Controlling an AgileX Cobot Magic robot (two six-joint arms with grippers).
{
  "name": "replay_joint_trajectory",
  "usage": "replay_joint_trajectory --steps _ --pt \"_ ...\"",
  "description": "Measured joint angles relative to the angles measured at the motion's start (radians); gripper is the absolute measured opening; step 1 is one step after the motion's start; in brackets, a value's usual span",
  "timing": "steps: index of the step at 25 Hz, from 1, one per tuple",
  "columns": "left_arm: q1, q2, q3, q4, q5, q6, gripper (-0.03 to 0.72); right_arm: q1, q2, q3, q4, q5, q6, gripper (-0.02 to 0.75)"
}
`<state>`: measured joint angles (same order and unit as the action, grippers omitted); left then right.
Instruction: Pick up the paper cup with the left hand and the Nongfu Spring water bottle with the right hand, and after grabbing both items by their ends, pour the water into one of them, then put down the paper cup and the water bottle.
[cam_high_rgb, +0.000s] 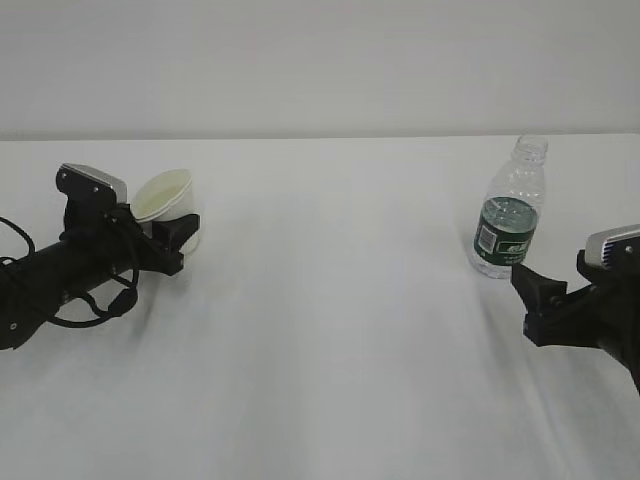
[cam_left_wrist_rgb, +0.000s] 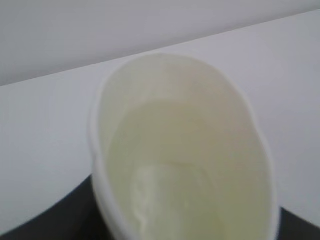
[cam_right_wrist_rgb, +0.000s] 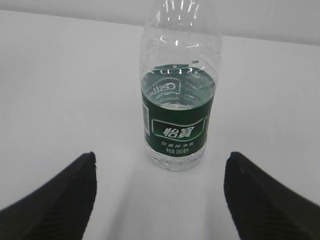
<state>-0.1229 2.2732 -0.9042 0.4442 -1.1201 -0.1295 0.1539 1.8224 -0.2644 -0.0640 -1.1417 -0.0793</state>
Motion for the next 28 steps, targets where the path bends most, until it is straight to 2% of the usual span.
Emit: replay_joint_trajectory --steps 7,13,19,28 --pt "0.0 0.0 0.0 0.0 0.0 0.0 0.398 0.0 0.0 0.0 0.0 0.0 0.002 0.593" --pt "0.0 0.002 0.0 -0.002 0.008 0.0 0.462 0.0 0.0 0.0 0.0 0.0 0.005 0.592" --pt "0.0 0.002 0.0 -0.005 0.012 0.0 0.479 0.0 0.0 0.0 -0.006 0.0 0.005 0.592" --pt "0.0 0.002 0.0 -0.025 0.009 0.0 0.574 0.0 0.0 0.0 -0.012 0.0 0.007 0.592"
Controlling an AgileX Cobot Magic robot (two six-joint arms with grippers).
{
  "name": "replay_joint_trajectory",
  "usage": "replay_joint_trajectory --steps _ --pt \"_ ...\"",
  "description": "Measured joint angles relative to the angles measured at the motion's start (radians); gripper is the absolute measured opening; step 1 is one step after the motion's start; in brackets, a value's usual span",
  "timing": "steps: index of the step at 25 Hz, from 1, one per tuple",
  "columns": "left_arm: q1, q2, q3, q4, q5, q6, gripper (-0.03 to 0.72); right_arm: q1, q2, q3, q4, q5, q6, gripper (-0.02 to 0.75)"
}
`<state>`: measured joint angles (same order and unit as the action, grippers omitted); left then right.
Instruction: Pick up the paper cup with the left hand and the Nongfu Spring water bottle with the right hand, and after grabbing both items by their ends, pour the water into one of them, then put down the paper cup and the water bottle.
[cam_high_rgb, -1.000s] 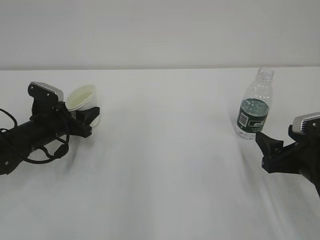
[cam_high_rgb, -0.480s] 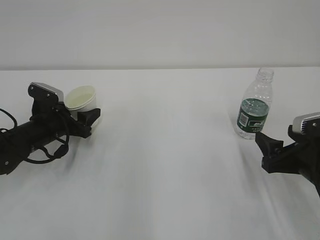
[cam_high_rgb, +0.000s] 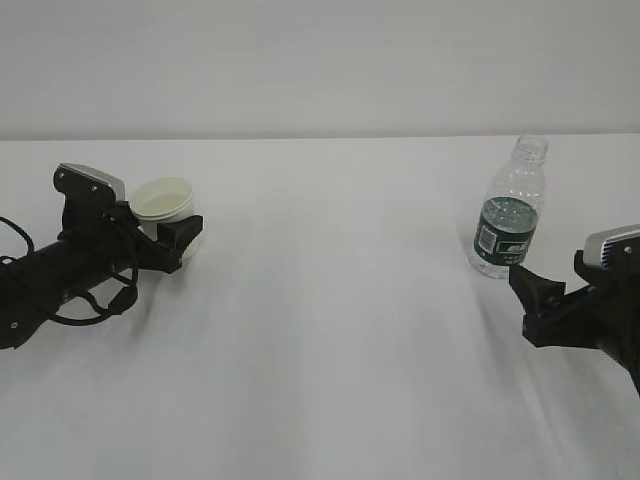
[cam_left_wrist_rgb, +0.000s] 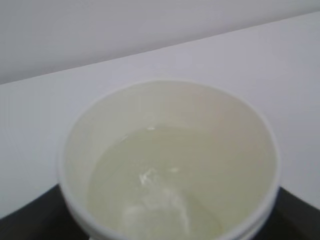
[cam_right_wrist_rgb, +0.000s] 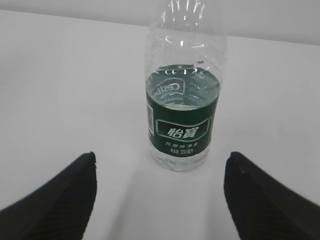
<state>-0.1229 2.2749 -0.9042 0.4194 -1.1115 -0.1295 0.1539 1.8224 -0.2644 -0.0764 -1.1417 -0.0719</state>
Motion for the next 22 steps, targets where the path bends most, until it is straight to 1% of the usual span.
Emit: replay_joint_trajectory --steps 8,20,22 --pt "0.0 0.0 0.0 -0.002 0.0 0.0 0.588 0.0 0.0 0.0 -0.002 0.0 0.002 0.592" --pt "0.0 0.0 0.0 -0.004 0.0 0.0 0.59 0.0 0.0 0.0 -0.004 0.0 0.004 0.592" --pt "0.0 0.0 0.018 -0.004 -0.011 0.0 0.59 0.0 0.0 0.0 -0.004 0.0 0.004 0.592"
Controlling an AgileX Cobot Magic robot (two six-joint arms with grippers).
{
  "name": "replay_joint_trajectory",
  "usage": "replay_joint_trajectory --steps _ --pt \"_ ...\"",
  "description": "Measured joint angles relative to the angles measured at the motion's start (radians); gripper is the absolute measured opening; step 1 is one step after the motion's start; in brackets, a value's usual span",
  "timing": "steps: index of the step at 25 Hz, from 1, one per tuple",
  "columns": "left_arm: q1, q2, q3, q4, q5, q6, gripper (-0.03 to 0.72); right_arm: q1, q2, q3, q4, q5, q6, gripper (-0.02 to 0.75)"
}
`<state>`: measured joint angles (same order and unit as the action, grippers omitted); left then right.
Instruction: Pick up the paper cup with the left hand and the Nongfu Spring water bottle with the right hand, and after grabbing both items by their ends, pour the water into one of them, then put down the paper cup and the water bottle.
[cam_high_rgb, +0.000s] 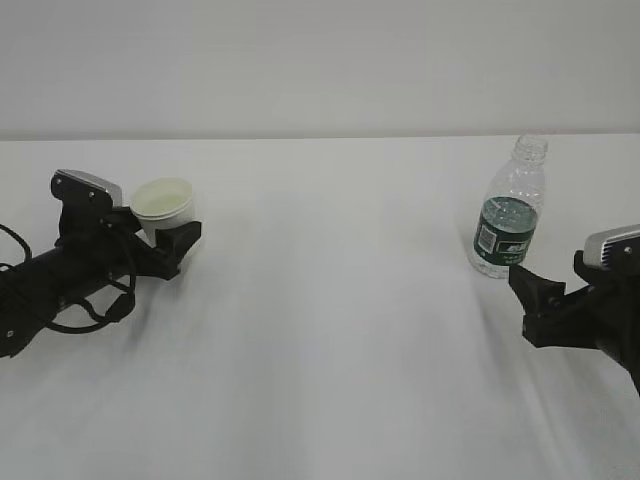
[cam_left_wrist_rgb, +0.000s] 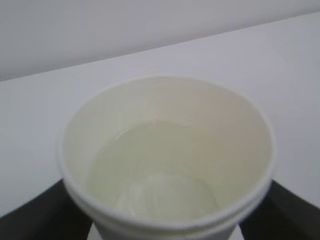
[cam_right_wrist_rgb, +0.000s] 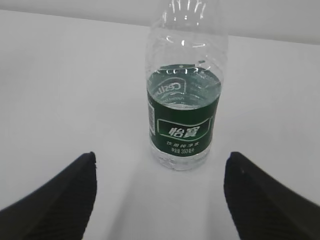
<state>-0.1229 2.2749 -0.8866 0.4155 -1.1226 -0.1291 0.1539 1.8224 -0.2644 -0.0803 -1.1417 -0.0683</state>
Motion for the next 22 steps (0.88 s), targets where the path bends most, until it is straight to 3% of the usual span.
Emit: replay_joint_trajectory --steps 15,22 --pt "0.0 -0.054 0.155 -0.026 -0.017 0.002 0.59 0.0 0.0 0.051 0.0 0.0 0.0 0.592" --pt "-0.033 -0.13 0.215 -0.042 -0.021 0.002 0.59 0.0 -0.019 0.059 -0.019 0.0 0.006 0.592"
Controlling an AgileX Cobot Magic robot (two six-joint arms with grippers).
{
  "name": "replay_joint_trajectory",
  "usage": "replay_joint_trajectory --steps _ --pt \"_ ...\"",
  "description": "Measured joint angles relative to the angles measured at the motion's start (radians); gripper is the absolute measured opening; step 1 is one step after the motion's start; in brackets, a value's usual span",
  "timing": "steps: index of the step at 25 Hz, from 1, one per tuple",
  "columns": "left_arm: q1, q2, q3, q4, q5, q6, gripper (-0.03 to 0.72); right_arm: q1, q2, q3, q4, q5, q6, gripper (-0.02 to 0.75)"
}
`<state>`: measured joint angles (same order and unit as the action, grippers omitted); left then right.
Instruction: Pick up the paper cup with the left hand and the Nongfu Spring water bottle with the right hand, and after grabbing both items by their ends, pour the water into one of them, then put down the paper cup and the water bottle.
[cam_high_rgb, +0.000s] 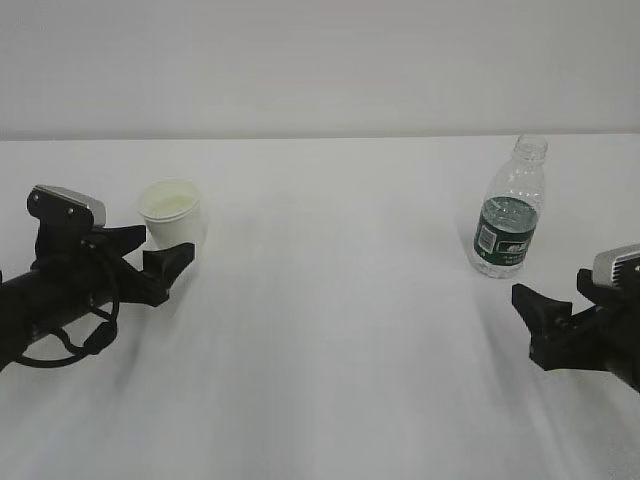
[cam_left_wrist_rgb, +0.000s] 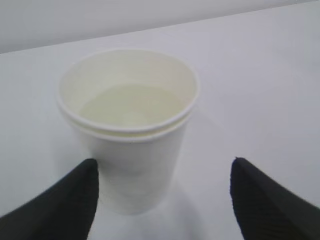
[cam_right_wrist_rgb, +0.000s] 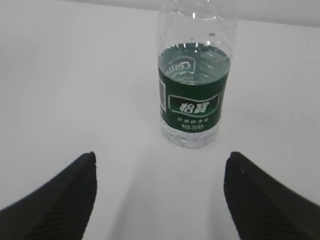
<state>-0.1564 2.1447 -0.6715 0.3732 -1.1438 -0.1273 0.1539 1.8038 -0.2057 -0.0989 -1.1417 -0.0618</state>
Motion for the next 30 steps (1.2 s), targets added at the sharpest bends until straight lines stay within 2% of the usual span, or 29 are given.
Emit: replay_joint_trajectory --steps 6,15,23,30 --pt "-0.036 -0.078 0.122 -0.075 0.0 0.0 0.589 0.0 -0.107 0.025 -0.01 0.0 0.048 0.592" --pt "-0.036 -0.25 0.292 -0.095 0.0 -0.002 0.587 0.0 -0.306 0.112 0.023 0.01 0.123 0.592" --pt "-0.036 -0.369 0.392 -0.113 0.0 -0.04 0.583 0.0 -0.489 0.13 0.023 0.166 0.141 0.591" --pt "-0.036 -0.448 0.399 -0.113 0.0 -0.077 0.566 0.0 -0.683 0.13 0.023 0.326 0.143 0.591"
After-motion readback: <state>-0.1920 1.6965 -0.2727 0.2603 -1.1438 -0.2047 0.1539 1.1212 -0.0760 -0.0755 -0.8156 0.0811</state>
